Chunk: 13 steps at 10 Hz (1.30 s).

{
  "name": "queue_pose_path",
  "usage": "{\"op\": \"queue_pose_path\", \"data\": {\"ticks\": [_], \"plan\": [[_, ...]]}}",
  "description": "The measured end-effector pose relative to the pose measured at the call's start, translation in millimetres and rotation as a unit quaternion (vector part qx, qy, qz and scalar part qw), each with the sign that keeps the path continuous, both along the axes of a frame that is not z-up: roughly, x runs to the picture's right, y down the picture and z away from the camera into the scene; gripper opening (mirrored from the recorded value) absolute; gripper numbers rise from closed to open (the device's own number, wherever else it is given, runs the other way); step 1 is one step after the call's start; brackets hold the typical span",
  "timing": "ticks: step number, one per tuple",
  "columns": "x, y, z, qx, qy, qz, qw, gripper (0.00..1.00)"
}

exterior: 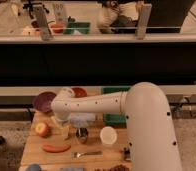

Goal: Place banana in paper cup

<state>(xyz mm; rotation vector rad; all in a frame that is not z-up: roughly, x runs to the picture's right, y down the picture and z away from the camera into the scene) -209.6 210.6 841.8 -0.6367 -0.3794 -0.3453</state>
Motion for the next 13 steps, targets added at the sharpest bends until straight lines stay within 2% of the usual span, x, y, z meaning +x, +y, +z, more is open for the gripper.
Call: {"op": "queue_pose_path", "data": {"ticks": [5, 6, 8, 12, 13], "plan": [[-1, -2, -7.0, 0.012, -0.01, -0.011, 0.9998, 0.78], [0, -2, -9.4, 0.016, -0.014, -0.013, 0.9997, 0.71], [8, -7, -9.5, 0.026, -0.016, -0.016, 0.9994, 0.49], [14, -6, -4.0, 0.018, -0.01, -0.022, 0.9995, 0.09], [14, -6, -2.8, 0.016, -0.011, -0.023, 0.9995, 0.02]]}}
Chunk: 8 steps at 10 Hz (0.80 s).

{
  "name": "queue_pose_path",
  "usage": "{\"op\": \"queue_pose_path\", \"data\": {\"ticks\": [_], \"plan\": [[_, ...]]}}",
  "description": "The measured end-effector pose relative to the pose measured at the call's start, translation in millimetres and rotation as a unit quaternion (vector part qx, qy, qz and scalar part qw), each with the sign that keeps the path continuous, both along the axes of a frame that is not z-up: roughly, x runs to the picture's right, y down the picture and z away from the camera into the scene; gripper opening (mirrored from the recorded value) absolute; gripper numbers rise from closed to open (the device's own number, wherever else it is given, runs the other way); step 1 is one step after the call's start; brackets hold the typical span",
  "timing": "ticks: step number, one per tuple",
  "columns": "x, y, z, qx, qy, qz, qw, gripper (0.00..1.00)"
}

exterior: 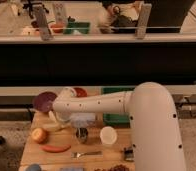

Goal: Place banana in paper cup

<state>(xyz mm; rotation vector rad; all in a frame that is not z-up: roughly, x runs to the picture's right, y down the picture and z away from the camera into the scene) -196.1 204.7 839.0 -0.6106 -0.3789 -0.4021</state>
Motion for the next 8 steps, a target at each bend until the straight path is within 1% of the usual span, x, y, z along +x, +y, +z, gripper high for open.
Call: {"op": "queue_pose_path", "data": {"ticks": [1, 3, 4, 6, 8], "plan": [[0, -1, 0.0, 0.001, 0.0, -0.001, 1.0, 0.0], [1, -2, -2.6, 0.004, 0.0, -0.004, 1.0, 0.0], [4, -4, -3.9, 0.005, 0.004, -0.002, 1.0, 0.0], [7, -15, -8.9, 0.008, 0.013, 0.016, 0.9997, 0.0], [10, -31, -15.1, 0.012, 0.022, 0.044, 0.9987, 0.0]]}}
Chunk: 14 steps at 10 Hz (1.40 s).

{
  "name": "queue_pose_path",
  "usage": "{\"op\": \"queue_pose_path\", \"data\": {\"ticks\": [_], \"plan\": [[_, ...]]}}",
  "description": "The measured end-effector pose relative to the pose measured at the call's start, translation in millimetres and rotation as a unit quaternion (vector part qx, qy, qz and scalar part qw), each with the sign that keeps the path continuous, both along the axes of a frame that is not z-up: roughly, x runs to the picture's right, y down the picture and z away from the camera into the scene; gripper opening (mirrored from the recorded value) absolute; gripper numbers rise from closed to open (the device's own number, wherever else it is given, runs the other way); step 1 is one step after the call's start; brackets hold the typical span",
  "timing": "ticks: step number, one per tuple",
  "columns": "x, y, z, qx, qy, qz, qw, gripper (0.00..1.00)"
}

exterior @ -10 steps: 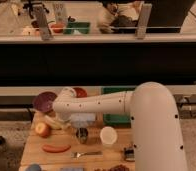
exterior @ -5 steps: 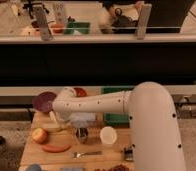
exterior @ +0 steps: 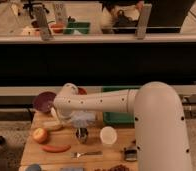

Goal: Place banana in paper cup

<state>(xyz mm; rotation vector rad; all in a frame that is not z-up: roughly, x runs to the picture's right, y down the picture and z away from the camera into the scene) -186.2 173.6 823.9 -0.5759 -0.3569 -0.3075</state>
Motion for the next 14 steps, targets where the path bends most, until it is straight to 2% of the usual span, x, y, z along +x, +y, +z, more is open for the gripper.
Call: {"op": "queue_pose_path", "data": {"ticks": [2, 3, 5, 7, 10, 12, 13, 14], "plan": [[7, -16, -6.8, 0.008, 0.004, 0.024, 0.9997, 0.0], [12, -27, -18.1, 0.02, 0.003, 0.034, 0.9992, 0.0], [27, -44, -47.9, 0.045, -0.002, 0.041, 0.9981, 0.0], [63, -53, -82.7, 0.069, 0.002, 0.049, 0.9964, 0.0], [140, -44, -122.5, 0.092, 0.029, 0.063, 0.9933, 0.0], [177, -35, -134.0, 0.098, 0.046, 0.078, 0.9911, 0.0], [209, -26, -146.0, 0.107, 0.064, 0.092, 0.988, 0.0], [222, -25, -152.5, 0.114, 0.074, 0.1, 0.9856, 0.0]]}}
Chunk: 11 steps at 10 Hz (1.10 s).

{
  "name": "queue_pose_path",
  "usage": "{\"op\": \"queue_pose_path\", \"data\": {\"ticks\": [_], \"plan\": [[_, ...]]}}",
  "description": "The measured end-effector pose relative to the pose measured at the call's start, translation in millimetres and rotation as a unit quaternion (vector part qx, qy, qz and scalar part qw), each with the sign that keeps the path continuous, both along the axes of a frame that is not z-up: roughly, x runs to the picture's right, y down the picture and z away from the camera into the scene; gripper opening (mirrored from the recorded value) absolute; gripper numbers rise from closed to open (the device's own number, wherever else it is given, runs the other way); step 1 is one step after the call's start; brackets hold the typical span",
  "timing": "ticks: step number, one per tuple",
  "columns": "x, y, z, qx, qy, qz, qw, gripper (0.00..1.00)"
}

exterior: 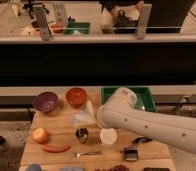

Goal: Place banana in paper cup

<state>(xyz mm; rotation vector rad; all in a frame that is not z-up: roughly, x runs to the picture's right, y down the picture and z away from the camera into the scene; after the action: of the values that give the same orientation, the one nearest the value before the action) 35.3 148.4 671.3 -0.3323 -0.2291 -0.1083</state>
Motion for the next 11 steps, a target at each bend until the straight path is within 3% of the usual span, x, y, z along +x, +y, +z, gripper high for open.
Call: {"op": "queue_pose_path", "data": {"ticks": [3, 6, 11], "plan": [[31, 4, -17.9, 0.014, 0.033, 0.028, 0.999, 0.0], [33, 16, -31.7, 0.016, 0.041, 0.026, 0.9987, 0.0], [42, 31, -30.5, 0.01, 0.05, 0.034, 0.9981, 0.0]]}}
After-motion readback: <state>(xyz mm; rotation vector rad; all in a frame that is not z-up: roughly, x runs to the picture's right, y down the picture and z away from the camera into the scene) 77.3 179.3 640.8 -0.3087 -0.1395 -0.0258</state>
